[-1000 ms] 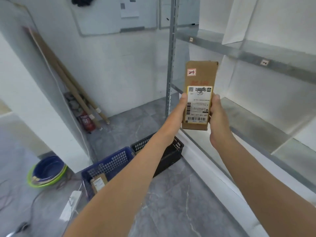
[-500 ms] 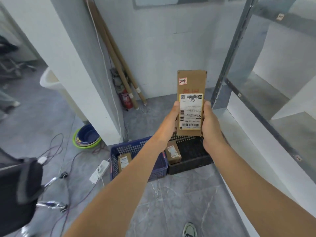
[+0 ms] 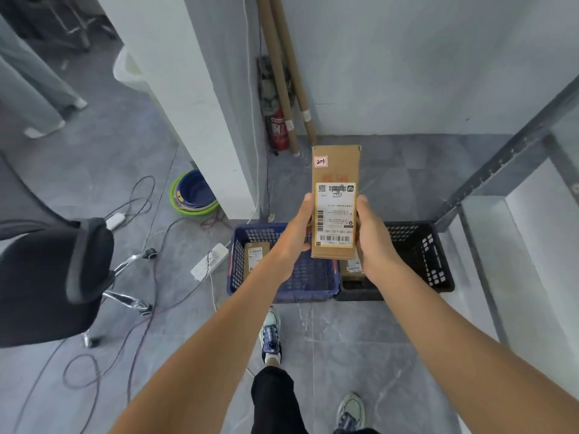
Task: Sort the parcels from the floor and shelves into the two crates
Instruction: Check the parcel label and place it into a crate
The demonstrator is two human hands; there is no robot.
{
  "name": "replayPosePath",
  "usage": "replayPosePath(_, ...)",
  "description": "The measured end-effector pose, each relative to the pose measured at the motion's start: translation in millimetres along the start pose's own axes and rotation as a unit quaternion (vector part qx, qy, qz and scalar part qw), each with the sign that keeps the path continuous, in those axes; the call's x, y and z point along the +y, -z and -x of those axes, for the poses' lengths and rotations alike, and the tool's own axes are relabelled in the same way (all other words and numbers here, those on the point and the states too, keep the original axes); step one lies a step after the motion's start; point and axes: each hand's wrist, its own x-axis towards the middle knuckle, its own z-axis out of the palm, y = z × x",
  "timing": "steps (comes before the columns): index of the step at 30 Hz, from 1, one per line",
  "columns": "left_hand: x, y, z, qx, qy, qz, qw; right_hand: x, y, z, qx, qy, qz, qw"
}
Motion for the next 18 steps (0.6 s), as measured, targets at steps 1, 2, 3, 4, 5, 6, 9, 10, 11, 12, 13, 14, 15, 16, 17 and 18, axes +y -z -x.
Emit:
replayPosePath(1, -4.5, 12.9, -13.1, 0.005, 0.014, 0.002, 1.000, 5.1, -10.8, -15.8, 0.004, -0.012, 0.006, 1.000)
replayPosePath(2, -9.3, 26.9, -26.9, 0.010, 0.029, 0.009, 0.999, 8.7, -22.9, -30.7, 0.006, -0.025, 0.011, 1.000)
replayPosePath(3, -16.2, 41.4, -41.2, 0.017, 0.047, 0.016, 0.999, 13.3, -35.9, -44.9, 0.008, -0.044, 0.010, 0.999)
replayPosePath(4, -23.3, 56.3, -55.5, 0.025, 0.065, 0.022, 0.997, 17.9, -49.3, -58.4, 0.009, -0.064, 0.009, 0.998)
replayPosePath(5, -29.1, 70.7, -69.7, 0.029, 0.077, 0.026, 0.996, 24.9, -62.3, -75.5, 0.013, -0.081, 0.011, 0.997)
replayPosePath(6, -36.4, 84.4, -83.4, 0.032, 0.091, 0.031, 0.995, 31.4, -75.9, -90.3, 0.021, -0.096, 0.014, 0.995)
replayPosePath(9, -63.7, 120.2, -122.6, 0.029, 0.140, 0.029, 0.989, 64.5, -108.0, -137.2, 0.038, -0.132, 0.030, 0.990)
replayPosePath(10, -75.2, 130.4, -136.5, 0.027, 0.160, 0.033, 0.986, 76.3, -117.1, -149.3, 0.037, -0.153, 0.033, 0.987)
replayPosePath(11, -88.6, 139.8, -150.0, 0.029, 0.183, 0.036, 0.982, 89.8, -125.3, -162.4, 0.038, -0.175, 0.028, 0.984)
replayPosePath(12, -102.0, 147.9, -162.9, 0.031, 0.202, 0.036, 0.978, 101.2, -133.6, -173.8, 0.040, -0.194, 0.020, 0.980)
replayPosePath(13, -115.3, 154.9, -176.4, 0.033, 0.214, 0.035, 0.976, 116.4, -139.1, -189.3, 0.040, -0.207, 0.018, 0.977)
replayPosePath(14, -128.2, 160.7, -189.1, 0.034, 0.228, 0.030, 0.973, 130.9, -144.1, -203.6, 0.038, -0.224, 0.016, 0.974)
replayPosePath(15, -141.1, 165.6, -200.3, 0.036, 0.239, 0.027, 0.970, 145.7, -148.3, -216.0, 0.041, -0.238, 0.012, 0.970)
replayPosePath(16, -153.8, 170.0, -213.0, 0.040, 0.246, 0.026, 0.968, 156.9, -153.2, -228.6, 0.046, -0.248, 0.011, 0.968)
replayPosePath(17, -169.9, 174.5, -227.1, 0.043, 0.250, 0.028, 0.967, 171.1, -156.4, -243.2, 0.048, -0.255, 0.016, 0.966)
replayPosePath(18, -186.7, 177.9, -241.2, 0.041, 0.256, 0.030, 0.965, 185.6, -158.5, -257.1, 0.048, -0.264, 0.024, 0.963)
